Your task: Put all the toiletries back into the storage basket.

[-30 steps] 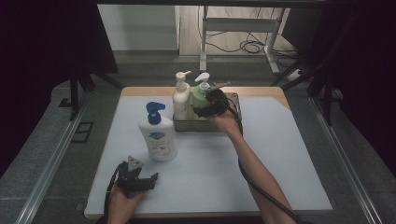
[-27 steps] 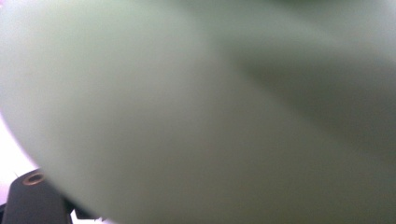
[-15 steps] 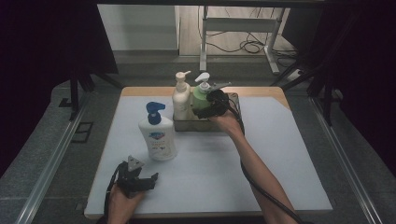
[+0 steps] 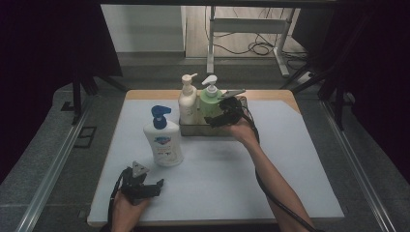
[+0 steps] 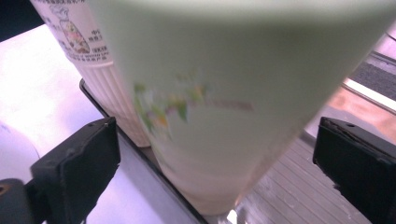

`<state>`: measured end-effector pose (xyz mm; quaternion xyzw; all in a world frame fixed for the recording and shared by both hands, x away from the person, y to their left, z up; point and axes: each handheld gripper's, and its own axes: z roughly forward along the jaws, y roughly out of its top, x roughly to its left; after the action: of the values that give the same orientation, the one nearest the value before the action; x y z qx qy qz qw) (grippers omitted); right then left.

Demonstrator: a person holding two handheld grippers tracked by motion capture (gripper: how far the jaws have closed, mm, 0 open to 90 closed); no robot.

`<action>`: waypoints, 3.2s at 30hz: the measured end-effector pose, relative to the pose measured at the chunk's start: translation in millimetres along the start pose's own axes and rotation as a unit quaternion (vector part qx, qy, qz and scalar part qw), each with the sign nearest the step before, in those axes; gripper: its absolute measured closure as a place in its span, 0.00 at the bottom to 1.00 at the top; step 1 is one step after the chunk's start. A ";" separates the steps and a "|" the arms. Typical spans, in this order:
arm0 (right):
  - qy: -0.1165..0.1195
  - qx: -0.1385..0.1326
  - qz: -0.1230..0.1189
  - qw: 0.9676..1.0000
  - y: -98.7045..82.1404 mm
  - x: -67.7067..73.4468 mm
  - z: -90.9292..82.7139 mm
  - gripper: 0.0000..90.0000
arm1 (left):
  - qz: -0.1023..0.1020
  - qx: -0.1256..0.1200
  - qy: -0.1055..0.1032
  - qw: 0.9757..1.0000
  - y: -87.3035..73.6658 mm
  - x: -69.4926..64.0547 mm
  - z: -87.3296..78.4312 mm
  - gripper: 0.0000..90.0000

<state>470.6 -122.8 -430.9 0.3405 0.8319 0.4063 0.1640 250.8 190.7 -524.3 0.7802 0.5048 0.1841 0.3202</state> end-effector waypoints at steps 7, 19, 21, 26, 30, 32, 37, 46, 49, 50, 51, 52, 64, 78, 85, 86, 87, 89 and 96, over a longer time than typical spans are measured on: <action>0.010 -0.008 -0.009 1.000 -10.6 -4.6 -14.0 0.32 | 0.000 0.000 0.000 1.000 0.0 0.1 -0.1 0.14; 0.003 -0.002 -0.011 1.000 -22.2 -14.8 -34.3 0.85 | -0.001 0.000 0.000 1.000 0.0 -0.1 -0.1 0.14; -0.009 -0.002 -0.001 1.000 -22.8 -17.7 -35.8 0.93 | -0.001 0.000 0.000 1.000 0.0 -0.1 -0.1 0.14; -0.015 -0.003 0.023 1.000 -22.2 -22.8 -35.1 1.00 | 0.000 0.001 0.000 1.000 0.0 0.1 -0.2 0.14; -0.022 0.001 0.028 0.999 -19.7 -22.4 -28.6 1.00 | 0.000 0.001 0.000 1.000 0.0 0.0 -0.2 0.14; -0.030 0.002 0.035 0.999 -18.9 -21.6 -24.1 1.00 | 0.000 0.001 0.000 1.000 0.0 0.0 -0.2 0.14; -0.050 0.006 0.051 0.997 -18.9 -23.1 -13.5 1.00 | 0.000 0.000 0.000 1.000 0.0 0.1 -0.2 0.14; -0.055 0.026 0.078 0.995 -20.7 -30.1 1.4 1.00 | 0.000 0.001 0.000 1.000 0.0 0.0 -0.2 0.14; -0.052 0.032 0.081 0.995 -20.3 -31.8 5.2 1.00 | 0.000 0.001 0.000 1.000 0.0 0.0 -0.2 0.14; -0.053 0.035 0.081 0.995 -19.9 -32.0 6.7 1.00 | 0.000 0.001 0.000 1.000 0.0 0.0 -0.2 0.14; -0.051 0.037 0.083 0.995 -19.5 -32.2 7.9 1.00 | 0.000 0.001 0.000 1.000 0.0 0.0 -0.2 0.14; -0.051 0.040 0.083 0.994 -19.1 -32.1 9.0 1.00 | 0.000 0.001 0.000 1.000 0.0 0.0 -0.2 0.14; -0.043 0.051 0.086 0.994 -20.3 -31.6 19.2 1.00 | 0.000 0.001 0.000 1.000 0.0 0.1 -0.2 0.14; -0.043 0.058 0.076 0.994 -18.0 -23.5 26.0 1.00 | 0.000 0.001 0.000 1.000 0.1 0.1 -0.2 0.14; -0.045 0.058 0.079 0.994 -15.4 -21.8 27.3 1.00 | 0.000 0.000 -0.001 1.000 0.1 0.1 -0.1 0.14; -0.046 0.058 0.080 0.994 -15.2 -21.6 27.6 1.00 | -0.001 0.000 -0.001 1.000 0.1 0.1 -0.1 0.14; -0.047 0.058 0.082 0.994 -15.0 -21.2 27.8 1.00 | -0.001 0.000 -0.001 1.000 0.1 0.1 -0.1 0.14; -0.048 0.059 0.085 0.994 -14.6 -20.9 28.0 1.00 | 0.000 0.001 -0.001 1.000 0.1 0.1 -0.1 0.14; -0.050 0.061 0.088 0.993 -12.2 -19.8 29.2 1.00 | -0.001 0.001 -0.001 1.000 0.1 0.1 -0.1 0.14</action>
<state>495.5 -125.5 -458.6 0.4420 0.8125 0.3501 0.1480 250.9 190.8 -524.1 0.7803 0.5050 0.1829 0.3204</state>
